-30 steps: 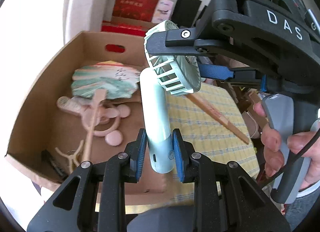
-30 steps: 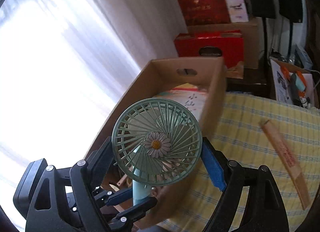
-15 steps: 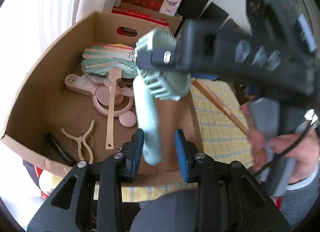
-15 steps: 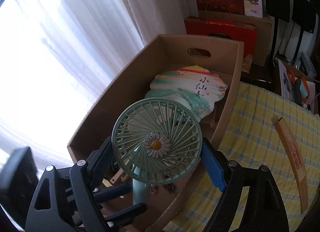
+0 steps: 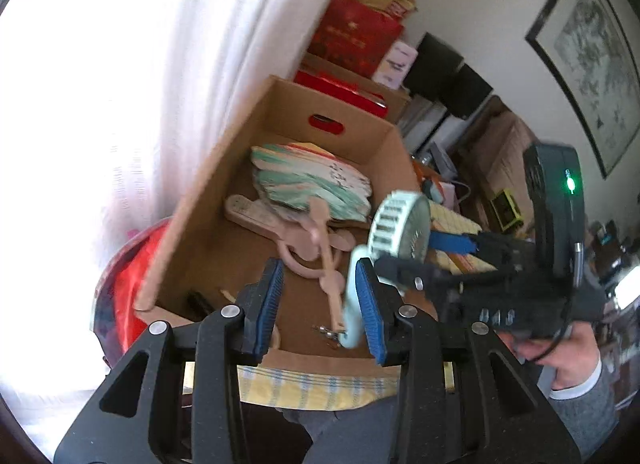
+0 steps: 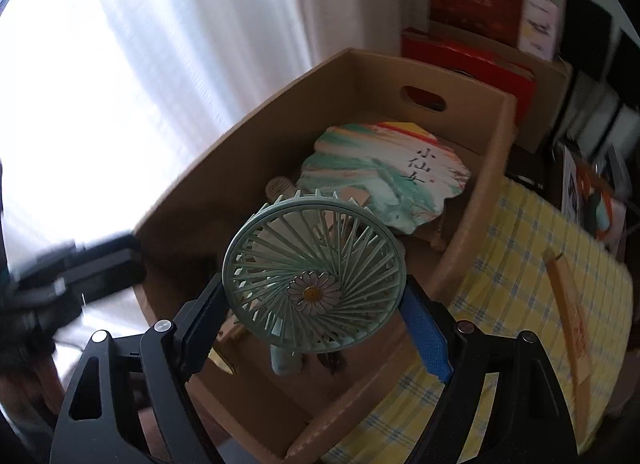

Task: Organize objects
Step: 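Lift the mint-green fan with both tools and carry it over the box, then open both tools to drop the mint fan into the box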

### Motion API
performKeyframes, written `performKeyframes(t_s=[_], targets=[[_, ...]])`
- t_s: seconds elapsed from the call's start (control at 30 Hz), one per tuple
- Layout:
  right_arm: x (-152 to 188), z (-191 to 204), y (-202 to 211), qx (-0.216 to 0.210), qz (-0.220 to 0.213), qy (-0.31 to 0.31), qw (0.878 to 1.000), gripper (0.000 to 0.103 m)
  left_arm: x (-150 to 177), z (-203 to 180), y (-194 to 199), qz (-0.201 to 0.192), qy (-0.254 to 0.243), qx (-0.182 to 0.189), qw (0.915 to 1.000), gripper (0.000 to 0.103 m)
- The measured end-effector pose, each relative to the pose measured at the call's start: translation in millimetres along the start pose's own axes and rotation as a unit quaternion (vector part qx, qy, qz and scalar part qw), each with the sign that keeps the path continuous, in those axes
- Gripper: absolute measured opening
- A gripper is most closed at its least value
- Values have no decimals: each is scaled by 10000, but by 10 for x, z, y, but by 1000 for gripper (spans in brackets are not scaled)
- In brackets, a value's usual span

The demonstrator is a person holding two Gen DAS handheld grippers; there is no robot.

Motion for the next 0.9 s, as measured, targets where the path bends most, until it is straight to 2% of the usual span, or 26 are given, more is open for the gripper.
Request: performKeyframes(t_s=[0.23,0.4,0.63,0.77,0.9], targets=[[127,212,-246,35,483,444,9978,85,-26,114,-8,-11,111,-60,9999,39],[98,240,-317,70,577,546,9968,85,2,130,-59,38,156,-62,9999,41],[29,267,-545,90,715,489,9962,86,-1,199,-27,-31,278,-99,9996,53],[26,285,-563,-214,790,378,9959,85,15,245,-50,22,311,-132,9994,57],[33,231,-475,-183,670,339,9970,85,26,236,-97,58,327,-104,9994,57]])
Point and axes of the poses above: each gripper's, at about its wrist camera, not at the fingertips, and y roughly against the way its jaws point, z to its left, x to its underside, the point moved 5 cm from there along -y, roughly the way its jaws point, and after that the axes turned 6 degrees about x, right-handed, at the moved point
